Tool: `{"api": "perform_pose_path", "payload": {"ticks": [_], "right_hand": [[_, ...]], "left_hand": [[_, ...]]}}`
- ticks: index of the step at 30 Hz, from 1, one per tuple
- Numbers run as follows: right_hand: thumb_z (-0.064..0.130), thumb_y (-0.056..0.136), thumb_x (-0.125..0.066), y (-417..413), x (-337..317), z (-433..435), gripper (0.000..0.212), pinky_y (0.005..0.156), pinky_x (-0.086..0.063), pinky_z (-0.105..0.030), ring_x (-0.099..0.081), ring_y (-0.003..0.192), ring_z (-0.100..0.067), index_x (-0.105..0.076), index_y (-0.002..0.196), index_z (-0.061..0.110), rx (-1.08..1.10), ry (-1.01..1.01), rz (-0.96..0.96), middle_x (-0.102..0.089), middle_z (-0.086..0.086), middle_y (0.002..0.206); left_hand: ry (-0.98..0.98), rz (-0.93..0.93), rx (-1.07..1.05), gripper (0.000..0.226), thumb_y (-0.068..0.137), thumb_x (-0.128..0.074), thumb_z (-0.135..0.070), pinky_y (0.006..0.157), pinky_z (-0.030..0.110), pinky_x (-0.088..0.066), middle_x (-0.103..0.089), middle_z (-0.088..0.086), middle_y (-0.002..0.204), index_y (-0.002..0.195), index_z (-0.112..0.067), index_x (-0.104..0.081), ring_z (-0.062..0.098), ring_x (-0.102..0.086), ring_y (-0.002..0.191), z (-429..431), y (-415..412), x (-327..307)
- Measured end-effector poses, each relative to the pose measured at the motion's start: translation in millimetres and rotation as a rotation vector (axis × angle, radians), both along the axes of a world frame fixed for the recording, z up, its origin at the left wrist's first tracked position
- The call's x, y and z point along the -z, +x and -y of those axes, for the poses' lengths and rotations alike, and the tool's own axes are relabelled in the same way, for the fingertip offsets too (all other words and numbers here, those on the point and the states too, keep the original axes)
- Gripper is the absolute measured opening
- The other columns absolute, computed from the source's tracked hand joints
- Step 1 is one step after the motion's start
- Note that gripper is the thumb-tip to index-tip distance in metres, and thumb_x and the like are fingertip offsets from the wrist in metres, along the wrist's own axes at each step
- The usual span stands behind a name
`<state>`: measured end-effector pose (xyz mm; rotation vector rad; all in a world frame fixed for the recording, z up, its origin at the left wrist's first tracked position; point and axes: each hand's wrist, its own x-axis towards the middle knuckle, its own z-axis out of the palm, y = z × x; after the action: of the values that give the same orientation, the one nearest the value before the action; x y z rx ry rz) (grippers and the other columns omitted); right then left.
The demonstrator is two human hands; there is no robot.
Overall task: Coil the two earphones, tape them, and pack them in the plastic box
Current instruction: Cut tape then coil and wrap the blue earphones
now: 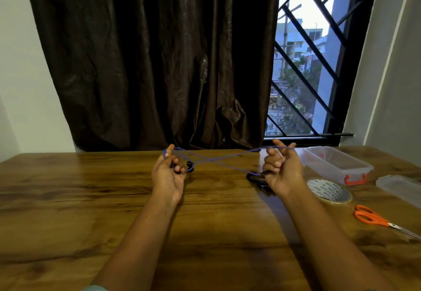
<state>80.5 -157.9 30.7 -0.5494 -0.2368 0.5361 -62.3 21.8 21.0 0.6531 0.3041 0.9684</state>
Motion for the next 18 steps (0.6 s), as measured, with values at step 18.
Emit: {"api": "perform_pose_path", "payload": {"ticks": [18], "right_hand": [[0.074,0.083,-0.025,-23,-14,4,0.085,0.08,-0.058,-0.03,-0.071,0.085,-0.016,-0.076,0.084,0.005,-0.048,0.23,0.159,-0.073,-0.005,0.099]], "left_hand": [[0.032,-0.05,0.183,0.029,0.101,-0.029,-0.017,0.03,0.013,-0.026,-0.041,-0.007,0.04,0.1,-0.005,-0.056,0.002,-0.029,0.028,-14,6,16]]}}
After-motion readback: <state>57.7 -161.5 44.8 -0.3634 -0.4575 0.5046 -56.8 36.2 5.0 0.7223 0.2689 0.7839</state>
